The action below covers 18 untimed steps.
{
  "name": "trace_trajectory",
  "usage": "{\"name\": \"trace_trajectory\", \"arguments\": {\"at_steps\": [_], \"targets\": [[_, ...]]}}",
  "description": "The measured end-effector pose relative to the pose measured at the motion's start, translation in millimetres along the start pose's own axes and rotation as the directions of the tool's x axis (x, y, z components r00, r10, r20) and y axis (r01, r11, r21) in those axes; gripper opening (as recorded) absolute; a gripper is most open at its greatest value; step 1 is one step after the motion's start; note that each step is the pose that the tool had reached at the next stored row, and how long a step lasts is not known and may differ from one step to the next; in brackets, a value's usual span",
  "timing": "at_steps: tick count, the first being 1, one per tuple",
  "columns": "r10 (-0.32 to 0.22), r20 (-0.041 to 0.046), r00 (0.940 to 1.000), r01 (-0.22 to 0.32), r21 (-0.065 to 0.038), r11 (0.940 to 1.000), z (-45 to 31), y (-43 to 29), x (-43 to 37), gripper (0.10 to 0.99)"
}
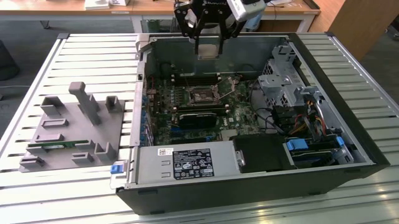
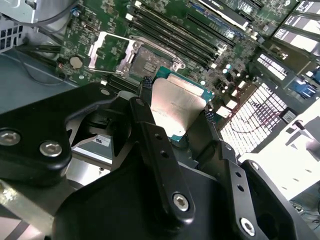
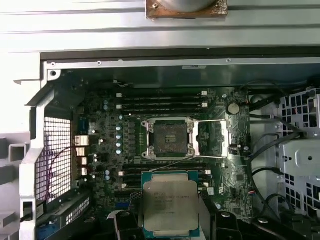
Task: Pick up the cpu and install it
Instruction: 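Pick up the cpu and move it towards the insertion slot, then place the cpu into insertion slot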
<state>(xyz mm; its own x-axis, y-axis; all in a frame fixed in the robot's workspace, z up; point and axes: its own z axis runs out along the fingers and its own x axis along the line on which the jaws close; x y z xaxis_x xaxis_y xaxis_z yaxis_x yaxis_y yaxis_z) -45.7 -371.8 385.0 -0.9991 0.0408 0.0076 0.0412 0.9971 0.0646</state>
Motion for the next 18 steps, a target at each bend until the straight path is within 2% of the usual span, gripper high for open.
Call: {"name": "trace_trajectory", "arguments": {"at_steps": [7,18], "targets": [[0.000,0.0000,1.0000,0.000,0.000,1.0000,0.3,0.7,-14.2,0.533],[0.037,0.0025,0.9993,-0.037,0.001,0.9993,0.6,0.9,-16.9,0.533]]}}
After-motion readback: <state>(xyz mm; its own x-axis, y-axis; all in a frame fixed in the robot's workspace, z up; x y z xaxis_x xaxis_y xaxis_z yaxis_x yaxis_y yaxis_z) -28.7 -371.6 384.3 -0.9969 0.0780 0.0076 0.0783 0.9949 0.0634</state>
